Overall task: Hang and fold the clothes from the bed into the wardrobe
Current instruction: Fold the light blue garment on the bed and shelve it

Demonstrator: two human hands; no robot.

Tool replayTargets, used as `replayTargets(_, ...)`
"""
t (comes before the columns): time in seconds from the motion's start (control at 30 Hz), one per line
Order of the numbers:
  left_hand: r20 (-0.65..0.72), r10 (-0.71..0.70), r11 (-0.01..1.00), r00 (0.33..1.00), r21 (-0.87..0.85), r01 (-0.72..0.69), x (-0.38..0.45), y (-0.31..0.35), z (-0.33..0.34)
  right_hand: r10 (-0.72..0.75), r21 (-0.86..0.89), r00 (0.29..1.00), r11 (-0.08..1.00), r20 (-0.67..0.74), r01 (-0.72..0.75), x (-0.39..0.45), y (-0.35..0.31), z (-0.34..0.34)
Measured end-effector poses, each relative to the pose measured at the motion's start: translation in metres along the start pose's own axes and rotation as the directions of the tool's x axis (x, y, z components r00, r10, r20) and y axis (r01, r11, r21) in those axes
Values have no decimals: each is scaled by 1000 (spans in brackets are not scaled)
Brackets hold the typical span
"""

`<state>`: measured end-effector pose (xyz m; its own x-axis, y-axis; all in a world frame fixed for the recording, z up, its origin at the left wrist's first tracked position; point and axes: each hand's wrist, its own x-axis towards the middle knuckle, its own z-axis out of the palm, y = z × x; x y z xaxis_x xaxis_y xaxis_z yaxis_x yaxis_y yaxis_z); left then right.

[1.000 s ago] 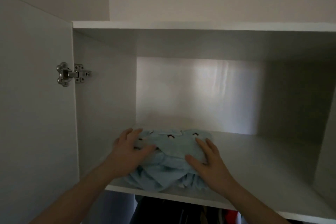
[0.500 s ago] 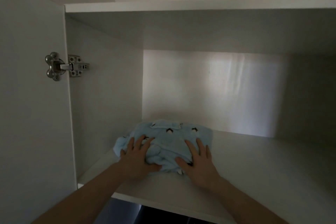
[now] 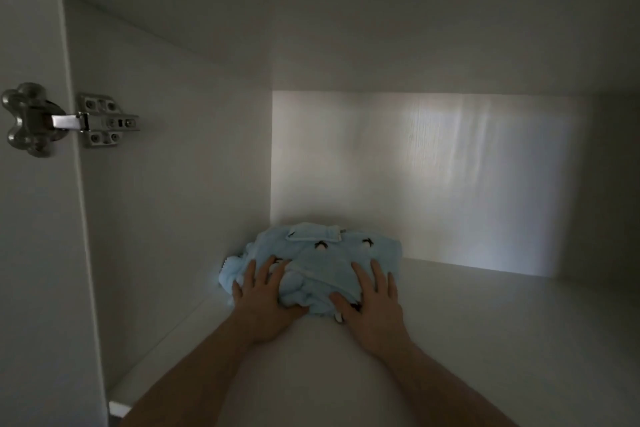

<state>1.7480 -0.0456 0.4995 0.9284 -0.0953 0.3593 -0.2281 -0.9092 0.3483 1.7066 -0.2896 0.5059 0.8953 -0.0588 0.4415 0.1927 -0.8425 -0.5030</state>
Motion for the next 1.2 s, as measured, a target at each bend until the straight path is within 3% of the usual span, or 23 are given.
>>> replayTargets(0.5, -98, 27, 999, 995, -24, -30, 53, -12, 22, 16, -41, 1000, 999, -9, -16, 52, 15, 31)
replayTargets(0.93, -143, -24, 993, 989, 109, 40, 56, -9, 27, 35, -123, 999, 992, 1, -34, 56, 10, 32)
replayTargets(1.07, -84, -124, 985, 989, 108, 133, 43, -8, 28, 165, -192, 986, 969, 25, -157, 40, 2, 30)
replayTargets(1.2, 31, -158, 976, 987, 155, 152, 22, -11, 23, 176, -240, 975, 960, 132, -141, 17, 4, 15)
